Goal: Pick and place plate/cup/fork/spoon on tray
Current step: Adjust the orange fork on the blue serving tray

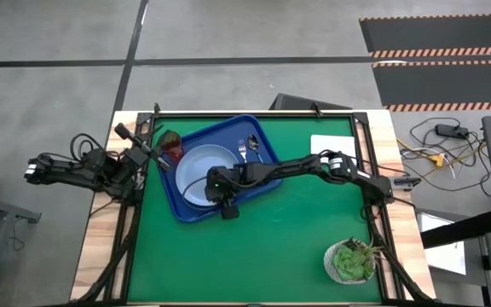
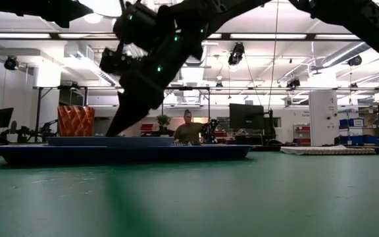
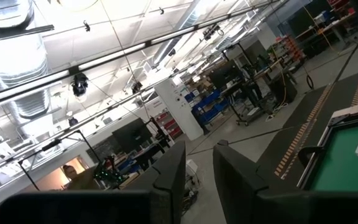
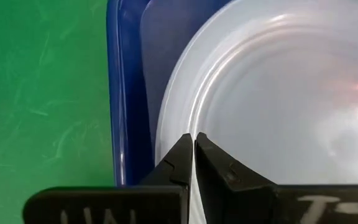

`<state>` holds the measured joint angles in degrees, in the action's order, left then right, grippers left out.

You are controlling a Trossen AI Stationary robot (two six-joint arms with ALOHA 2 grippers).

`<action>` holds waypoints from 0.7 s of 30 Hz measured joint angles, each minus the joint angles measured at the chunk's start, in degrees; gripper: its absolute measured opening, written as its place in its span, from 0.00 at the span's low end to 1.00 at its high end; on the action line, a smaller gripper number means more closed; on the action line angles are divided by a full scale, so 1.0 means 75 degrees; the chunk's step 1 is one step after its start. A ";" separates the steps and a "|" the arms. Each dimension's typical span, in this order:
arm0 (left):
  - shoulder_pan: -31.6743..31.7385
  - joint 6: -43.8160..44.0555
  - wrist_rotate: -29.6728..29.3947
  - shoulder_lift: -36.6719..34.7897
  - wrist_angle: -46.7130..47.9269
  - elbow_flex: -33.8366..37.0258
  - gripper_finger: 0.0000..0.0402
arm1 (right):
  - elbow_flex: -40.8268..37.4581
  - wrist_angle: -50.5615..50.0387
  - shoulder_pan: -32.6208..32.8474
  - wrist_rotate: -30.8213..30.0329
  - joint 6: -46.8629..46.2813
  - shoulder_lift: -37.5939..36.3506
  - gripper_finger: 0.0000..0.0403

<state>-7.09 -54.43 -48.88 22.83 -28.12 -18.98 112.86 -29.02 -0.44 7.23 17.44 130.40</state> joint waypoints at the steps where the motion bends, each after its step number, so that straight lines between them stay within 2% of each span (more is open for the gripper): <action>1: 0.0000 0.0002 0.0000 0.0003 -0.0002 0.0000 0.16 | 0.0000 0.0002 0.0010 -0.0077 0.0011 -0.0059 0.02; 5: 0.0000 0.0002 -0.0003 0.0001 0.0000 0.0000 0.16 | 0.0000 -0.0161 0.0031 -0.0514 -0.0093 -0.0423 0.02; 8: 0.0000 0.0001 -0.0003 0.0006 0.0003 0.0000 0.16 | 0.0000 -0.0423 -0.0008 -0.0762 -0.0643 -0.0716 0.02; 17: 0.0000 0.0001 -0.0044 0.0006 0.0027 -0.0003 0.16 | -0.0166 -0.2640 -0.0303 -0.0831 -0.1453 -0.1087 0.02; 21: 0.0000 0.0002 -0.0128 0.0003 0.0041 -0.0003 0.16 | -0.0591 -0.3119 -0.0358 -0.1340 -0.1542 -0.1318 0.02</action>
<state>-7.09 -54.41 -49.84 22.85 -27.81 -19.00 108.42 -52.42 -3.12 -2.82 5.88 120.52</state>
